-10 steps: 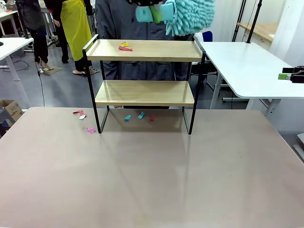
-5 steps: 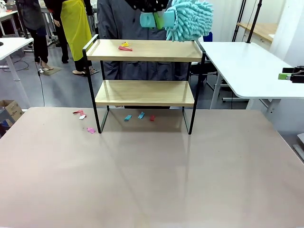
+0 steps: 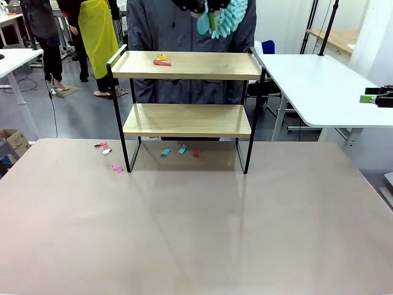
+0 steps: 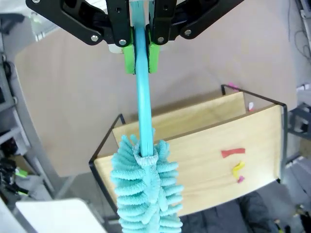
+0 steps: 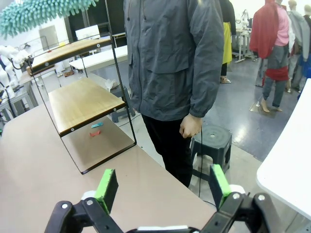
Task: Clean the shelf.
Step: Clean the specific section of the Shelf indicated by the human with the Duster.
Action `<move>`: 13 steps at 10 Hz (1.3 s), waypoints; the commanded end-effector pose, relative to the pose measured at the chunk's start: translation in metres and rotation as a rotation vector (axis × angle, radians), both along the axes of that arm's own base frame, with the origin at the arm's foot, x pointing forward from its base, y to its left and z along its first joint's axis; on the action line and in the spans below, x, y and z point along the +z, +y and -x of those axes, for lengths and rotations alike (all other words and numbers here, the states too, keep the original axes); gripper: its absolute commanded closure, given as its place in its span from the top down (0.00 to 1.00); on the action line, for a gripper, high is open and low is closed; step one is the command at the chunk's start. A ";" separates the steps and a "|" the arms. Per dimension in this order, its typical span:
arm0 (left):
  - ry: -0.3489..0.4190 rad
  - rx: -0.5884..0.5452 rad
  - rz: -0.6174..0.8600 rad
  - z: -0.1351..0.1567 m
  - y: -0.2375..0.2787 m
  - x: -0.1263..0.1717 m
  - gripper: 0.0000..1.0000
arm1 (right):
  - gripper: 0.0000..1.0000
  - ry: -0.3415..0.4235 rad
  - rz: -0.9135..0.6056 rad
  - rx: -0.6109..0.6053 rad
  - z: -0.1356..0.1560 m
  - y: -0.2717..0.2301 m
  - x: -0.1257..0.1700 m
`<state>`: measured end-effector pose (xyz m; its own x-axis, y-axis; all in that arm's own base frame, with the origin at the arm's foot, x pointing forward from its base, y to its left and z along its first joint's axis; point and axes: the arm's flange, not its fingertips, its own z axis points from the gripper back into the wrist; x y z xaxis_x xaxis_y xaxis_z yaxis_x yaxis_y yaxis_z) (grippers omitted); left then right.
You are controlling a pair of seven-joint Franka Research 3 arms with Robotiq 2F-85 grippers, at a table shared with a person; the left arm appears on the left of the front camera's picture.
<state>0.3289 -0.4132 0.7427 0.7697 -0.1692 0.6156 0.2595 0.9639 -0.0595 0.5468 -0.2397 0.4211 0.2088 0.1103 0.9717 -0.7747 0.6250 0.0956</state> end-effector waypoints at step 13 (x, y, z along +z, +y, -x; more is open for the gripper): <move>0.155 0.138 -0.023 -0.015 -0.043 -0.085 0.13 | 1.00 -0.002 0.008 0.000 -0.001 0.002 0.002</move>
